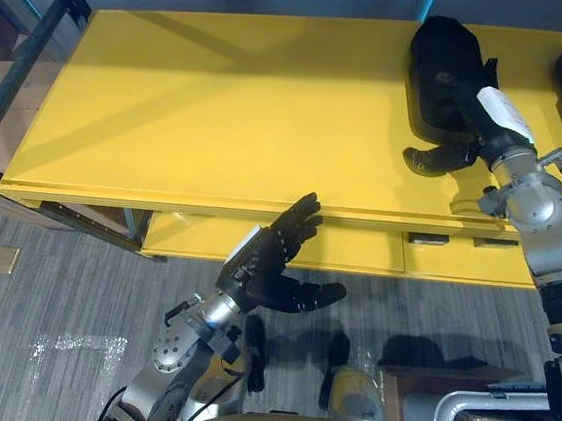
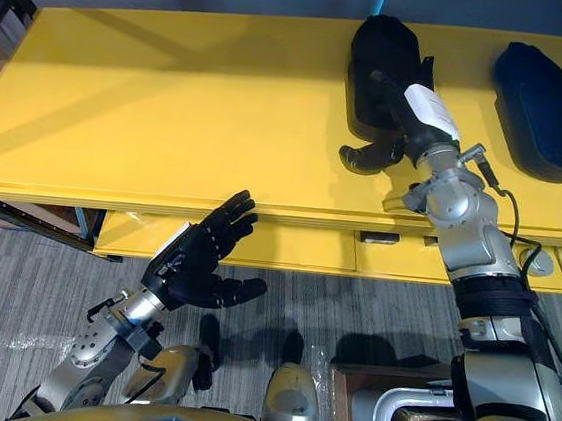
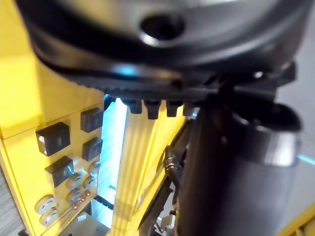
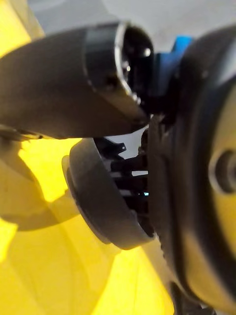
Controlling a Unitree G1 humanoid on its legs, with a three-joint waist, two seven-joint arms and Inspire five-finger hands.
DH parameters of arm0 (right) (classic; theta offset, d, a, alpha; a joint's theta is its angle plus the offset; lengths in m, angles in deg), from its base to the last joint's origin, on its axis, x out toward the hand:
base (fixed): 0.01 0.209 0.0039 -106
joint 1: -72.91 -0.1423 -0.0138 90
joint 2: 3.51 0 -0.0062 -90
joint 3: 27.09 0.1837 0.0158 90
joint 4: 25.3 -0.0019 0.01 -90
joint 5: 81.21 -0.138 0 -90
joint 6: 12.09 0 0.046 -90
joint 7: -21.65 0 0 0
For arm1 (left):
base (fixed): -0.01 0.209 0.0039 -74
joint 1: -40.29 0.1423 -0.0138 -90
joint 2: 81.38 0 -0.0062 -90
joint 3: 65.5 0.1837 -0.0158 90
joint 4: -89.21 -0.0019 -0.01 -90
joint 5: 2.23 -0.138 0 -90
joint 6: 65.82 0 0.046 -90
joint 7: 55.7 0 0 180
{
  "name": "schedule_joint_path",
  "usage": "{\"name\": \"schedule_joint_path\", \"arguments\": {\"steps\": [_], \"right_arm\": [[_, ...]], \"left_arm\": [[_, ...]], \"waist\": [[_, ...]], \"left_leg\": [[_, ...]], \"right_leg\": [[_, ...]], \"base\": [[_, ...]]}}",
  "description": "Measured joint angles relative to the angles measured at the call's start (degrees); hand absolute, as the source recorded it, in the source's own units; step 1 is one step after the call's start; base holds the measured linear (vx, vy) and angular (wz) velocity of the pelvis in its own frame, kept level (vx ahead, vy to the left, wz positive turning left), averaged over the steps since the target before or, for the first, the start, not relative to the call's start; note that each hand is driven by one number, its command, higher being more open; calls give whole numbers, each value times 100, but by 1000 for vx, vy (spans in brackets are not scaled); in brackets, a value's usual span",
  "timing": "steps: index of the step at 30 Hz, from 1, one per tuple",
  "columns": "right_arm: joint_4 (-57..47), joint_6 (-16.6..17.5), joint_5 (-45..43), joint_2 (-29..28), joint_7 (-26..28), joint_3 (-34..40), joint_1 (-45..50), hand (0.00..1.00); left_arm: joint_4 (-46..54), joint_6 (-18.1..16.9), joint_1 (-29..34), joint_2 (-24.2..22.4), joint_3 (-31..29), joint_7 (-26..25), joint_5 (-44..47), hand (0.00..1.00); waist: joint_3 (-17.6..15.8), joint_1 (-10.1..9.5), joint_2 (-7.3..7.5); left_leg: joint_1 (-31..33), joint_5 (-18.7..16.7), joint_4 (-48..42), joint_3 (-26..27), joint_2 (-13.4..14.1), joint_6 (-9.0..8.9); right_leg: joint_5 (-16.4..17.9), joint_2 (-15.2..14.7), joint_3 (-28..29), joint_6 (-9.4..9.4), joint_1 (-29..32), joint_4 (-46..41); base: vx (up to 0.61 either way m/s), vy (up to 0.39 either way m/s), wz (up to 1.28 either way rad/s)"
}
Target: Walk over and take three plastic housings, then place them on the shelf
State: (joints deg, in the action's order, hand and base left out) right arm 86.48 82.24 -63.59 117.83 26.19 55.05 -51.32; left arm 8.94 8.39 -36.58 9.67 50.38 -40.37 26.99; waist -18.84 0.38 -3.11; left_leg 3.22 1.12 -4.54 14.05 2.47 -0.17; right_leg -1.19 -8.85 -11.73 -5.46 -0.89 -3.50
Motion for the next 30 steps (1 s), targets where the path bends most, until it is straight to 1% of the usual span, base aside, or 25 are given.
{"name": "schedule_joint_path", "arguments": {"steps": [3, 4, 5, 8, 9, 11, 13, 15, 18, 20, 21, 23, 24, 25, 26, 27, 28, 30], "right_arm": [[-18, -29, -10, 26, 139, 136, 32, 100], [-33, -29, -10, 44, 164, 169, 32, 100], [-109, -54, -73, 179, 258, 172, 32, 100], [-433, -175, -294, 615, 578, 176, 12, 100], [-557, -240, -475, 715, 760, 176, -30, 100], [-717, -279, -717, 796, 953, 178, -52, 100], [-907, -355, -936, 868, 1193, 178, -60, 100], [-953, -449, -986, 880, 1302, 179, -60, 100], [-978, -560, -930, 880, 1262, 178, -49, 100], [-1035, -614, -779, 880, 1038, 179, -45, 100], [-1050, -607, -612, 880, 772, 181, -45, 100], [-1050, -547, -430, 860, 492, 258, -41, 100], [-1086, -504, -455, 825, 503, 361, -37, 100], [-1126, -503, -460, 803, 554, 411, -27, 100], [-1168, -511, -476, 779, 725, 440, -10, 100], [-1169, -555, -475, 760, 1025, 438, 14, 100], [-1169, -600, -475, 750, 1179, 434, 44, 100], [-1081, -773, -468, 750, 1658, 306, 119, 100]], "left_arm": [[199, 1, 39, -75, 100, 297, 144, 100], [249, 0, 37, -81, 143, 366, 222, 100], [348, 0, 30, -103, 236, 468, 245, 100], [433, 0, -3, -134, 429, 665, 272, 100], [429, 0, 27, -126, 508, 678, 278, 100], [416, 16, 38, -118, 575, 687, 276, 100], [407, 31, 28, -124, 586, 678, 274, 100], [407, 79, 25, -125, 587, 654, 278, 100], [403, 122, 21, -125, 586, 629, 448, 100], [394, 122, 20, -126, 597, 590, 445, 100], [385, 122, 22, -126, 612, 581, 445, 100], [382, 142, 24, -126, 646, 581, 446, 100], [382, 201, 23, -127, 657, 582, 446, 100], [379, 232, 23, -126, 664, 581, 445, 100], [353, 259, 24, -125, 695, 580, 445, 100], [324, 296, 22, -127, 714, 583, 444, 100], [320, 336, 22, -127, 711, 582, 444, 100], [314, 369, 26, -125, 702, 580, 444, 100]], "waist": [[270, -4, 60], [308, -4, 75], [399, -2, 88], [412, 5, 93], [476, 19, 113], [628, 82, 161], [724, 153, 204], [791, 157, 212], [844, 171, 238], [860, 167, 235], [874, 159, 231], [917, 152, 231], [936, 153, 228], [950, 158, 228], [992, 165, 229], [1051, 166, 235], [1079, 166, 241], [1129, 159, 254]], "left_leg": [[-56, 3, 93, 22, -6, -27], [-75, 15, 102, 25, -5, -8], [-83, 16, 123, 26, -5, -8], [-286, 26, 212, 41, -9, -14], [-353, 36, 289, 50, -14, -28], [-385, 76, 454, 87, -39, -74], [-543, 208, 707, 145, -58, -74], [-678, 298, 913, 202, -78, -78], [-713, 317, 959, 232, -95, -70], [-734, 319, 961, 233, -105, -69], [-748, 319, 962, 232, -109, -69], [-747, 324, 963, 228, -114, -63], [-747, 355, 963, 225, -116, -19], [-747, 355, 964, 224, -118, -19], [-747, 359, 964, 223, -120, -18], [-748, 371, 964, 212, -123, -19], [-751, 386, 965, 199, -126, -24], [-762, 402, 967, 136, -137, -24]], "right_leg": [[-7, 6, -5, -14, -29, 70], [-7, 7, -6, -15, -42, 72], [-7, 7, -22, -15, -43, 77], [-9, 8, -49, -18, -188, 79], [-7, 11, -44, -20, -211, 95], [-6, 12, -44, -21, -214, 174], [-5, 24, -11, -23, -215, 174], [-5, 33, 47, -23, -228, 174], [-16, 24, 84, -38, -232, 173], [-18, 16, 85, -41, -252, 173], [-18, 13, 84, -41, -267, 173], [-18, 11, 82, -41, -267, 175], [-18, 9, 80, -41, -268, 175], [-18, 8, 80, -41, -268, 178], [-21, 8, 80, -45, -270, 184], [-23, 7, 73, -47, -278, 190], [-25, 5, 60, -49, -293, 199], [-40, 1, -15, -68, -365, 260]], "base": [[58, -1, -2], [58, -3, -2], [54, -4, -1], [31, 3, -6], [-1, 5, -10], [-3, 2, -5], [-1, 10, -9], [1, 18, -15], [-8, 30, -6], [-4, 34, -2], [0, 0, 0], [0, 0, 0], [0, 0, 0], [0, 0, 0], [0, 0, 0], [0, 0, 0], [12, 10, 8], [-4, 13, 13]]}}
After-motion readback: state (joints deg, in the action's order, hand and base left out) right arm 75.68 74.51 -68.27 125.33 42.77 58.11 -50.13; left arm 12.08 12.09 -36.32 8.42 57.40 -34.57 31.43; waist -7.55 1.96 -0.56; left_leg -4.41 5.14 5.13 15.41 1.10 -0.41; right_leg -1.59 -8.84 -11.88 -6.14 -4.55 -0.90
